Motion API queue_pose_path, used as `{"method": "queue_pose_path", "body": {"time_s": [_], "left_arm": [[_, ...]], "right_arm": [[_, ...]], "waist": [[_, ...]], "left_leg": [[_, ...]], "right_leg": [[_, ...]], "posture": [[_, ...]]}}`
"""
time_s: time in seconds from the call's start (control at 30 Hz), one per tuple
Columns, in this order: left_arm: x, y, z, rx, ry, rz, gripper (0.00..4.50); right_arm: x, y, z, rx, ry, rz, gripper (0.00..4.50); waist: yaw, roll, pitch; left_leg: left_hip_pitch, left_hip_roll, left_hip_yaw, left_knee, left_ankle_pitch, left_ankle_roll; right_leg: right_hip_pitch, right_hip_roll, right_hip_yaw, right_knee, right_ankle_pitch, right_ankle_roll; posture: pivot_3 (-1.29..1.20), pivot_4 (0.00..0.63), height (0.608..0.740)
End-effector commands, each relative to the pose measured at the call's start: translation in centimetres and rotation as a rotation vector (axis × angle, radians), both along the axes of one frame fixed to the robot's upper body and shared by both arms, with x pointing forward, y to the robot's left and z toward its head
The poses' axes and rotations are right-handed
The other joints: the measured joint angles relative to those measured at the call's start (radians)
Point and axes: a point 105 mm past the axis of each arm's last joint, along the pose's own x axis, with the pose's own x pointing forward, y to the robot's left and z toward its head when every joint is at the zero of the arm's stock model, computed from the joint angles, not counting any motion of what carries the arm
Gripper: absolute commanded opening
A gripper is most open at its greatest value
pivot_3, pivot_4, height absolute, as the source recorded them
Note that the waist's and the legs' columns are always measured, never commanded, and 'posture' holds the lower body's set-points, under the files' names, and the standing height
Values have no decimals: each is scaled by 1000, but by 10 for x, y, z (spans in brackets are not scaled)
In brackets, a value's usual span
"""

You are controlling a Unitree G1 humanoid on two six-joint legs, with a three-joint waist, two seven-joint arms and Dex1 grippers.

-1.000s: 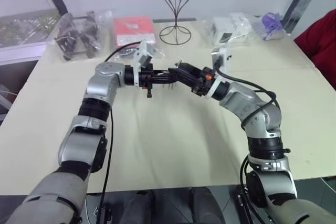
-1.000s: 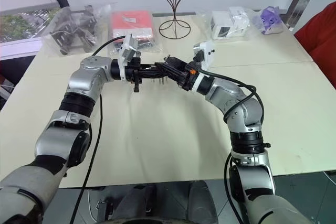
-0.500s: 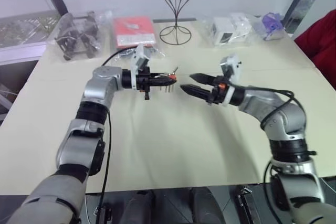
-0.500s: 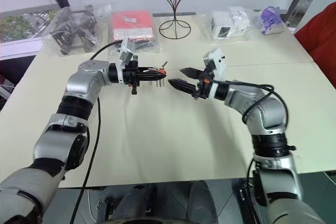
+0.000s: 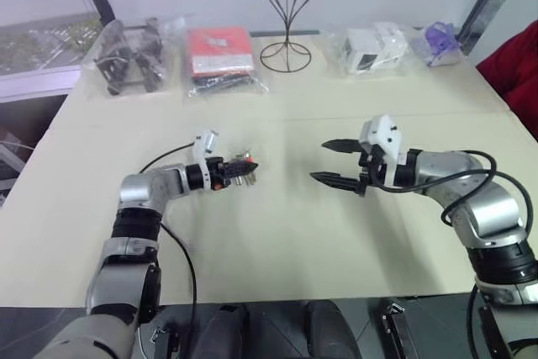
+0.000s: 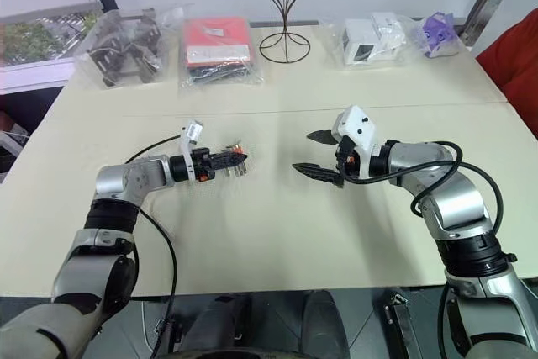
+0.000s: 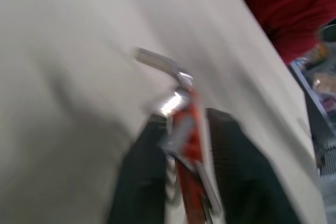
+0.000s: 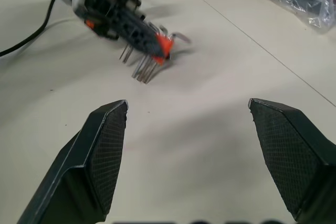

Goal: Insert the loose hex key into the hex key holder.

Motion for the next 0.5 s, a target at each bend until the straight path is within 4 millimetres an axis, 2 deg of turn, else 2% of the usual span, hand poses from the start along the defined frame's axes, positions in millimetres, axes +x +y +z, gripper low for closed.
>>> {"method": "queue_pose_path", "body": {"time_s": [0.03,0.1,0.13,0.27,0.37,0.4,0.5], "left_arm": [[5,6,3,7,27,43,3216],[6,10,1,29,41,56,4124],[7,12,1,45,45,66,4423],[8,29,-14,206,51,116,4423],[4,64,-30,579,-120,110,4423],[5,71,-26,624,-168,119,4423],[7,77,1,564,-258,170,4423]], "right_arm": [[-3,9,13,29,-62,30,3856],[-3,10,14,38,-62,30,3856],[-2,10,14,40,-61,30,3856],[-3,11,13,41,-59,30,3856],[-6,8,10,31,-49,26,3856],[-6,6,9,24,-47,23,3856],[-8,2,6,13,-41,12,3856]], "waist": [[2,0,0],[2,0,0],[2,0,0],[-3,0,-1],[-8,0,-1],[-12,0,-2],[-13,0,-2]], "left_leg": [[0,0,0,0,0,0],[1,0,0,0,0,0],[3,0,0,0,0,0],[7,0,1,-2,0,0],[11,1,2,-4,0,0],[12,1,3,-5,0,0],[13,2,3,-6,-1,1]], "right_leg": [[0,0,0,0,0,0],[2,0,0,0,0,0],[3,0,0,0,0,0],[6,0,0,0,0,0],[8,1,1,-1,0,0],[8,1,2,-1,0,0],[8,1,3,-1,0,0]], "posture": [[0,150,740],[0,150,740],[0,150,740],[0,150,740],[0,150,740],[0,150,740],[0,150,740]]}}
